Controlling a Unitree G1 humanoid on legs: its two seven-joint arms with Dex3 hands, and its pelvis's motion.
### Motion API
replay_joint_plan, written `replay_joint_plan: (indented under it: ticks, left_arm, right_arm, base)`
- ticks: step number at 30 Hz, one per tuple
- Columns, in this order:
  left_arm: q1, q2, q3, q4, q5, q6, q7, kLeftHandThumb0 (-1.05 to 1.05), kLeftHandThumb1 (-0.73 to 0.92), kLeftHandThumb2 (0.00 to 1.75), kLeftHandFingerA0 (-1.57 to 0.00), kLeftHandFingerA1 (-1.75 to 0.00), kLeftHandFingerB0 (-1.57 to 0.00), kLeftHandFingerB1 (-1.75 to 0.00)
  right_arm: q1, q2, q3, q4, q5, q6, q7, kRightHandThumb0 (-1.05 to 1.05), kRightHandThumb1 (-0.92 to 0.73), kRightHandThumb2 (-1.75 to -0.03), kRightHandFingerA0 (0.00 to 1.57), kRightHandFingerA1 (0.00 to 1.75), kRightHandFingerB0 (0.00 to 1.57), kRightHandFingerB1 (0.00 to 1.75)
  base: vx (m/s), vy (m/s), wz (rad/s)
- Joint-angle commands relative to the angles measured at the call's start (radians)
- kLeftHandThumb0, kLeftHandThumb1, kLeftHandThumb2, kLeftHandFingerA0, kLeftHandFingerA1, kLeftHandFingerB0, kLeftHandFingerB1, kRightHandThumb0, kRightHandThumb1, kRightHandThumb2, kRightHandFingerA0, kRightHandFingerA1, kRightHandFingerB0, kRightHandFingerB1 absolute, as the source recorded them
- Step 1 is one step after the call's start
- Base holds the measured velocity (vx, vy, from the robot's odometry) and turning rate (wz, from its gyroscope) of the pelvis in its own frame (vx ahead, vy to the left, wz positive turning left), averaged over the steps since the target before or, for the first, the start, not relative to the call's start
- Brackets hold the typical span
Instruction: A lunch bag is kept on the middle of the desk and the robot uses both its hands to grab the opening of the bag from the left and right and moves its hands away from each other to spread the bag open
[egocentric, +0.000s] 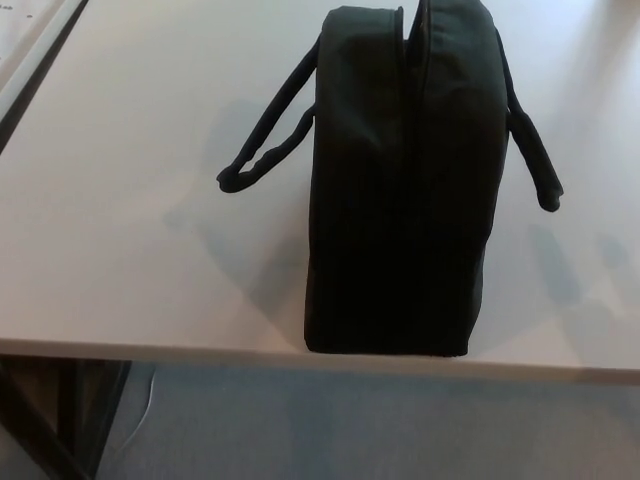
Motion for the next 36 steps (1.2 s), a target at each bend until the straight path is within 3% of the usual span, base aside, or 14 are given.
replay_joint_plan:
  ticks: [1, 3, 6, 7, 9, 15, 16, 19, 22, 25, 26, 29, 30, 36]
  left_arm:
    - [-0.339, 0.118, -0.143, 0.222, 0.224, -0.081, 0.181, 0.08, 0.29, 0.80, -0.28, -0.55, -0.16, -0.49]
    - [-0.416, 0.126, -0.208, 0.301, 0.278, -0.066, 0.224, 0.08, 0.42, 0.53, -0.40, -0.36, -0.29, -0.31]
    - [-0.487, 0.131, -0.300, 0.385, 0.344, -0.049, 0.296, 0.07, 0.42, 0.52, -0.44, -0.36, -0.27, -0.30]
    - [-0.526, 0.121, -0.349, 0.415, 0.376, -0.040, 0.310, 0.00, 0.31, 0.80, -0.34, -0.57, -0.16, -0.49]
    - [-0.562, 0.120, -0.402, 0.444, 0.405, -0.038, 0.335, -0.01, 0.45, 0.53, -0.46, -0.37, -0.30, -0.31]
    - [-0.691, 0.068, -0.620, 0.549, 0.529, 0.029, 0.425, -0.11, 0.48, 0.54, -0.45, -0.35, -0.27, -0.32]
    - [-0.703, 0.052, -0.649, 0.559, 0.539, 0.040, 0.433, -0.08, 0.33, 0.81, -0.34, -0.56, -0.10, -0.49]
    - [-0.748, 0.020, -0.742, 0.592, 0.583, 0.060, 0.481, -0.04, 0.33, 0.82, -0.32, -0.56, -0.12, -0.49]
    - [-0.796, -0.013, -0.815, 0.637, 0.599, 0.082, 0.509, -0.11, 0.48, 0.54, -0.42, -0.34, -0.18, -0.31]
    - [-0.842, -0.043, -0.866, 0.669, 0.594, 0.094, 0.499, -0.08, 0.33, 0.82, -0.29, -0.55, -0.06, -0.47]
    - [-0.861, -0.053, -0.887, 0.689, 0.590, 0.096, 0.503, -0.09, 0.49, 0.54, -0.38, -0.33, -0.17, -0.30]
    - [-0.904, -0.092, -0.959, 0.735, 0.614, 0.121, 0.562, -0.07, 0.36, 0.84, -0.27, -0.54, -0.05, -0.47]
    - [-0.916, -0.104, -0.979, 0.749, 0.619, 0.125, 0.571, -0.09, 0.51, 0.55, -0.35, -0.32, -0.17, -0.31]
    - [-0.945, -0.159, -1.060, 0.801, 0.621, 0.113, 0.679, -0.14, 0.52, 0.56, -0.40, -0.34, -0.19, -0.33]
  right_arm:
    - [-0.243, -0.123, 0.115, 0.182, -0.180, -0.113, -0.105, -0.33, -0.37, -0.56, 0.30, 0.36, 0.16, 0.31]
    - [-0.300, -0.148, 0.188, 0.254, -0.255, -0.147, -0.148, -0.34, -0.38, -0.57, 0.30, 0.37, 0.16, 0.32]
    - [-0.378, -0.185, 0.295, 0.312, -0.324, -0.187, -0.149, -0.34, -0.40, -0.59, 0.34, 0.38, 0.17, 0.32]
    - [-0.429, -0.186, 0.336, 0.316, -0.353, -0.187, -0.141, -0.34, -0.40, -0.58, 0.38, 0.38, 0.23, 0.33]
    - [-0.486, -0.185, 0.383, 0.350, -0.369, -0.199, -0.139, -0.34, -0.40, -0.58, 0.36, 0.38, 0.24, 0.33]
    - [-0.735, -0.166, 0.569, 0.546, -0.479, -0.162, -0.200, -0.43, -0.41, -0.63, 0.34, 0.39, 0.27, 0.37]
    - [-0.779, -0.155, 0.601, 0.580, -0.493, -0.153, -0.194, -0.45, -0.42, -0.65, 0.33, 0.40, 0.26, 0.38]
    - [-0.894, -0.127, 0.692, 0.671, -0.527, -0.149, -0.199, -0.42, -0.40, -0.63, 0.39, 0.40, 0.33, 0.38]
    - [-0.977, -0.112, 0.762, 0.724, -0.542, -0.136, -0.164, -0.40, -0.42, -0.63, 0.38, 0.40, 0.31, 0.38]
    - [-1.052, -0.091, 0.813, 0.770, -0.539, -0.146, -0.172, -0.34, -0.49, -0.55, 0.41, 0.34, 0.36, 0.32]
    - [-1.080, -0.082, 0.836, 0.790, -0.541, -0.150, -0.193, -0.41, -0.41, -0.65, 0.38, 0.41, 0.34, 0.40]
    - [-1.156, -0.052, 0.884, 0.842, -0.537, -0.137, -0.190, -0.42, -0.41, -0.65, 0.40, 0.42, 0.34, 0.40]
    - [-1.179, -0.048, 0.902, 0.853, -0.548, -0.124, -0.195, -0.42, -0.41, -0.65, 0.39, 0.41, 0.32, 0.39]
    - [-1.249, -0.021, 0.942, 0.926, -0.520, -0.110, -0.185, -0.41, -0.43, -0.66, 0.39, 0.41, 0.35, 0.40]
  base:
    - [0.00, 0.000, 0.00]
    - [0.00, 0.000, 0.00]
    - [0.00, 0.000, 0.00]
    - [0.00, 0.000, 0.00]
    - [0.00, 0.000, 0.00]
    - [0.00, 0.000, 0.00]
    - [0.00, 0.000, 0.00]
    - [0.00, 0.000, 0.00]
    - [0.00, 0.000, 0.00]
    - [0.00, 0.000, 0.00]
    - [0.00, 0.000, 0.00]
    - [0.00, 0.000, 0.00]
    - [0.00, 0.000, 0.00]
    - [0.00, 0.000, 0.00]
